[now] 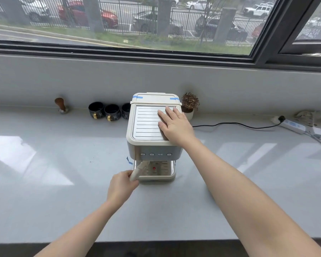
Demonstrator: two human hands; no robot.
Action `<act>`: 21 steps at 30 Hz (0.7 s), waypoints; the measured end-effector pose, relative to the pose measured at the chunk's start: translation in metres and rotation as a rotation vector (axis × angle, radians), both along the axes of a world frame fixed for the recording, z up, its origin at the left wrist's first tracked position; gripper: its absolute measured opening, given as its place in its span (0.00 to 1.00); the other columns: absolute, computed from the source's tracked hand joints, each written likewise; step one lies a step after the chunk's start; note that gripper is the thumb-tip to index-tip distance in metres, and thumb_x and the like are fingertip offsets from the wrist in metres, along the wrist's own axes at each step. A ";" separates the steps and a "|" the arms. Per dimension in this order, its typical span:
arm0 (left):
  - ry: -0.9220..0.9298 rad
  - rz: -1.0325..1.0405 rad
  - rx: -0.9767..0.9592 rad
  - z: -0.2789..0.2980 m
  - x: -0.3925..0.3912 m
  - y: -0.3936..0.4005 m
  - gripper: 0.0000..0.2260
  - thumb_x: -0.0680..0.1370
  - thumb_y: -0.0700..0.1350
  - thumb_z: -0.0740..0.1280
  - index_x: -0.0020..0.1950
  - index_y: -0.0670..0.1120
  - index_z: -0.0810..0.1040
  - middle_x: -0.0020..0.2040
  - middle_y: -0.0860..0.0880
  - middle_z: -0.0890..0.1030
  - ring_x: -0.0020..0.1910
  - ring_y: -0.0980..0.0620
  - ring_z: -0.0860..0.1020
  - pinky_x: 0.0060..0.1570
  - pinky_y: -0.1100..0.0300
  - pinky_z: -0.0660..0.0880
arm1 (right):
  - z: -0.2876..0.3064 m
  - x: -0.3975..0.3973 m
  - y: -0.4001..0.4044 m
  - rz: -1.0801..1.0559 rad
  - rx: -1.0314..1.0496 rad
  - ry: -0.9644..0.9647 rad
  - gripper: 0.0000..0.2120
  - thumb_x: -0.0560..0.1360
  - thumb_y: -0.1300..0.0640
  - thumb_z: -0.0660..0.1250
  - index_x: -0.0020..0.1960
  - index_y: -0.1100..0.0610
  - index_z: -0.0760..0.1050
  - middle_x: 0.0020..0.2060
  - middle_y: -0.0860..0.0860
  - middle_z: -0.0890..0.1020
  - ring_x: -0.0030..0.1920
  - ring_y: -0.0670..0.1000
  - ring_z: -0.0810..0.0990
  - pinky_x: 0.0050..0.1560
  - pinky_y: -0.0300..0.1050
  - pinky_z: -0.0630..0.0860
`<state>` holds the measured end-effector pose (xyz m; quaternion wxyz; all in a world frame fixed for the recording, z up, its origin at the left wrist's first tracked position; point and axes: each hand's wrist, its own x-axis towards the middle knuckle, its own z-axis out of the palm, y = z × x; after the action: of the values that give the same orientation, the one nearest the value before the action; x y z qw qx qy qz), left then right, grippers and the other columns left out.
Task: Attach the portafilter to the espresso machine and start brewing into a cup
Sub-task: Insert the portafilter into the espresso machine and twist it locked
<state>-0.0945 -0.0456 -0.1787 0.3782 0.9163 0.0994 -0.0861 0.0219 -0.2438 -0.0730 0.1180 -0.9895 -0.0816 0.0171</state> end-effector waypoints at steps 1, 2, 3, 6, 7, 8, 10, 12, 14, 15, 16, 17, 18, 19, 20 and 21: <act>0.000 0.002 0.008 0.001 0.004 -0.001 0.07 0.68 0.41 0.64 0.29 0.47 0.72 0.24 0.52 0.68 0.24 0.51 0.63 0.25 0.60 0.59 | 0.000 0.000 0.000 -0.002 0.005 -0.001 0.24 0.80 0.44 0.45 0.76 0.43 0.51 0.79 0.47 0.51 0.79 0.52 0.46 0.78 0.52 0.43; 0.002 0.007 0.014 0.002 0.008 -0.003 0.06 0.67 0.40 0.64 0.29 0.46 0.73 0.24 0.51 0.68 0.25 0.51 0.63 0.26 0.59 0.60 | -0.001 0.000 0.000 -0.005 0.010 -0.002 0.24 0.80 0.44 0.45 0.76 0.43 0.51 0.79 0.47 0.51 0.79 0.52 0.46 0.78 0.52 0.43; 0.006 0.010 0.018 0.004 0.011 -0.004 0.06 0.67 0.40 0.64 0.29 0.46 0.73 0.24 0.51 0.69 0.25 0.51 0.64 0.26 0.59 0.60 | -0.001 0.000 0.000 -0.008 0.013 -0.004 0.24 0.80 0.44 0.45 0.76 0.43 0.51 0.79 0.47 0.52 0.79 0.52 0.46 0.78 0.52 0.43; 0.019 0.018 0.009 0.008 0.017 -0.006 0.10 0.67 0.40 0.64 0.27 0.50 0.70 0.24 0.52 0.69 0.24 0.51 0.65 0.25 0.60 0.60 | -0.001 0.000 -0.001 -0.017 0.025 -0.009 0.24 0.80 0.44 0.46 0.76 0.42 0.52 0.79 0.47 0.52 0.79 0.52 0.47 0.78 0.52 0.43; 0.020 0.012 0.004 0.008 0.019 -0.008 0.10 0.68 0.40 0.65 0.27 0.50 0.71 0.24 0.51 0.70 0.24 0.51 0.66 0.25 0.60 0.61 | -0.001 0.000 -0.001 -0.019 0.027 -0.010 0.24 0.80 0.44 0.46 0.76 0.42 0.52 0.79 0.47 0.52 0.79 0.51 0.47 0.78 0.52 0.43; 0.024 0.004 0.003 0.009 0.021 -0.009 0.08 0.68 0.40 0.65 0.29 0.50 0.73 0.25 0.51 0.71 0.25 0.51 0.67 0.24 0.61 0.62 | 0.000 0.000 -0.001 -0.020 0.028 -0.011 0.24 0.80 0.44 0.46 0.76 0.42 0.52 0.79 0.47 0.52 0.79 0.52 0.47 0.78 0.52 0.43; 0.029 -0.002 0.005 0.012 0.024 -0.012 0.04 0.67 0.41 0.65 0.34 0.48 0.78 0.27 0.50 0.74 0.26 0.50 0.69 0.24 0.61 0.64 | -0.001 -0.001 -0.001 -0.020 0.027 -0.015 0.24 0.80 0.44 0.46 0.76 0.42 0.52 0.79 0.47 0.52 0.79 0.51 0.47 0.78 0.52 0.44; 0.040 0.005 0.004 0.013 0.024 -0.013 0.05 0.67 0.42 0.65 0.33 0.49 0.78 0.27 0.50 0.74 0.26 0.50 0.70 0.24 0.61 0.63 | -0.002 -0.001 -0.001 -0.023 0.029 -0.015 0.24 0.80 0.43 0.46 0.76 0.42 0.52 0.79 0.47 0.52 0.79 0.51 0.47 0.78 0.51 0.44; 0.050 0.014 -0.004 0.014 0.022 -0.011 0.09 0.67 0.42 0.66 0.28 0.50 0.72 0.25 0.51 0.72 0.25 0.52 0.68 0.24 0.61 0.61 | -0.003 -0.001 -0.001 -0.025 0.025 -0.016 0.24 0.80 0.43 0.46 0.76 0.42 0.52 0.79 0.47 0.53 0.79 0.51 0.47 0.78 0.51 0.44; 0.053 0.021 -0.008 0.013 0.022 -0.009 0.11 0.67 0.42 0.66 0.26 0.51 0.70 0.24 0.52 0.71 0.24 0.52 0.67 0.24 0.61 0.61 | -0.003 0.000 0.000 -0.026 0.023 -0.017 0.24 0.80 0.43 0.46 0.76 0.42 0.52 0.79 0.47 0.53 0.79 0.51 0.47 0.78 0.51 0.44; 0.058 0.030 -0.012 0.012 0.022 -0.006 0.11 0.67 0.42 0.66 0.26 0.51 0.70 0.24 0.52 0.70 0.24 0.52 0.67 0.24 0.61 0.61 | -0.003 0.000 0.000 -0.026 0.023 -0.018 0.24 0.80 0.43 0.46 0.76 0.42 0.52 0.79 0.47 0.53 0.79 0.51 0.47 0.78 0.51 0.44; 0.062 0.035 -0.011 0.011 0.023 -0.004 0.11 0.67 0.42 0.66 0.26 0.51 0.70 0.24 0.52 0.70 0.24 0.52 0.67 0.24 0.61 0.61 | -0.003 0.000 0.000 -0.028 0.025 -0.019 0.24 0.80 0.43 0.46 0.76 0.42 0.53 0.79 0.47 0.53 0.79 0.51 0.47 0.78 0.51 0.44; 0.063 0.042 -0.017 0.011 0.023 -0.003 0.11 0.67 0.42 0.66 0.26 0.51 0.70 0.23 0.52 0.70 0.24 0.52 0.67 0.24 0.61 0.61 | -0.003 0.000 0.001 -0.028 0.028 -0.021 0.24 0.80 0.43 0.46 0.76 0.42 0.53 0.79 0.47 0.53 0.79 0.51 0.47 0.78 0.50 0.44; 0.061 0.044 -0.015 0.010 0.024 -0.002 0.11 0.67 0.42 0.67 0.26 0.51 0.70 0.23 0.52 0.70 0.24 0.52 0.67 0.24 0.61 0.61 | -0.003 0.000 0.001 -0.029 0.030 -0.022 0.24 0.80 0.43 0.46 0.76 0.41 0.53 0.79 0.47 0.53 0.78 0.51 0.47 0.78 0.50 0.44; 0.058 0.046 -0.010 0.010 0.024 -0.004 0.11 0.67 0.42 0.67 0.26 0.52 0.70 0.23 0.52 0.70 0.24 0.52 0.67 0.24 0.61 0.61 | -0.003 0.000 0.001 -0.031 0.031 -0.024 0.24 0.80 0.43 0.46 0.76 0.41 0.53 0.79 0.47 0.53 0.78 0.51 0.48 0.78 0.50 0.44; 0.053 0.046 -0.007 0.011 0.023 -0.006 0.11 0.67 0.42 0.67 0.26 0.52 0.70 0.24 0.52 0.71 0.24 0.52 0.67 0.24 0.61 0.61 | -0.003 0.000 0.000 -0.035 0.031 -0.026 0.24 0.80 0.43 0.46 0.76 0.41 0.53 0.79 0.47 0.54 0.78 0.51 0.48 0.78 0.50 0.44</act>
<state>-0.0711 -0.0516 -0.1679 0.3804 0.9099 0.1304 -0.1020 0.0222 -0.2435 -0.0761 0.1324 -0.9890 -0.0659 0.0011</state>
